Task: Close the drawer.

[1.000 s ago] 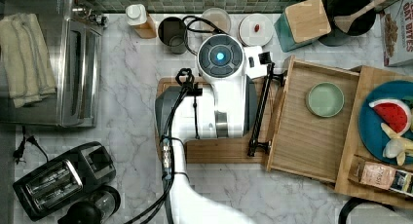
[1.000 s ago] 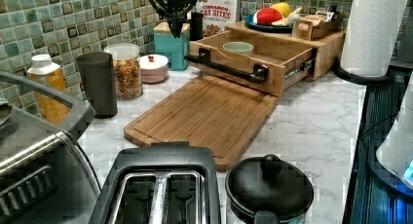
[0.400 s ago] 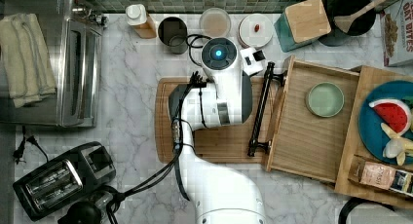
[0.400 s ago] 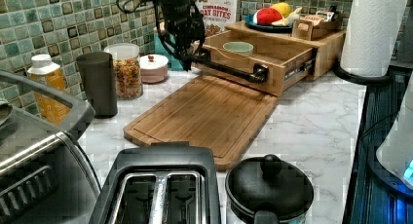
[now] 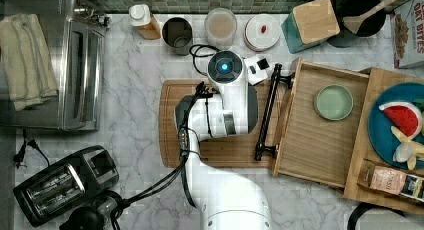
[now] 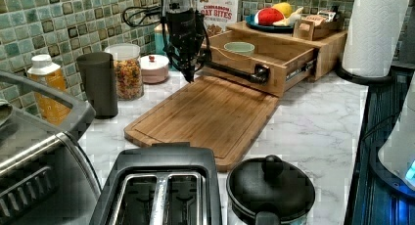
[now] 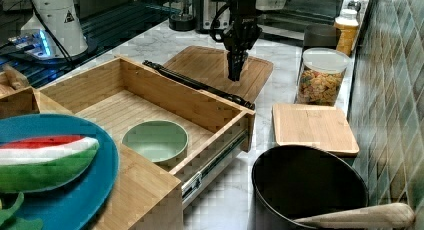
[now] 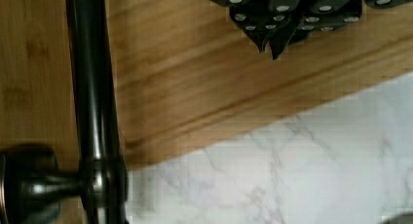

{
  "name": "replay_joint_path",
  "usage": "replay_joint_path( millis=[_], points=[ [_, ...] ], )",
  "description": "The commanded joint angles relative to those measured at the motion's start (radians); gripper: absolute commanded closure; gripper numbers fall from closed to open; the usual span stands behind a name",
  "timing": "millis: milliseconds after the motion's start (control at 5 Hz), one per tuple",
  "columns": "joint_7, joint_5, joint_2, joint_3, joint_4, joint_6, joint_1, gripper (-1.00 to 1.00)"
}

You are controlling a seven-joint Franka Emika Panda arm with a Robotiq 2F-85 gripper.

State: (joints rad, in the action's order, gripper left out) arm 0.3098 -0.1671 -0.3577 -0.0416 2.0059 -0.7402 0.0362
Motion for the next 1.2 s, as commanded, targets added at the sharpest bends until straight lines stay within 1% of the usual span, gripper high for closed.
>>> replay_joint_path(
  millis=[200, 400, 600, 800, 1000, 1200],
  points=[
    [0.126, -0.029, 0.059, -0.047, 0.001, -0.018, -0.083, 1.00],
    [0.195, 0.007, 0.045, -0.045, -0.007, 0.027, -0.122, 1.00],
    [0.225, -0.016, 0.077, -0.061, 0.037, -0.006, -0.140, 1.00],
    [0.285, -0.004, 0.102, -0.118, 0.067, -0.004, -0.133, 1.00],
    [0.340, -0.009, 0.119, -0.149, 0.083, -0.001, -0.155, 1.00],
    [0.425, 0.003, 0.103, -0.166, 0.093, -0.033, -0.209, 1.00]
  ],
)
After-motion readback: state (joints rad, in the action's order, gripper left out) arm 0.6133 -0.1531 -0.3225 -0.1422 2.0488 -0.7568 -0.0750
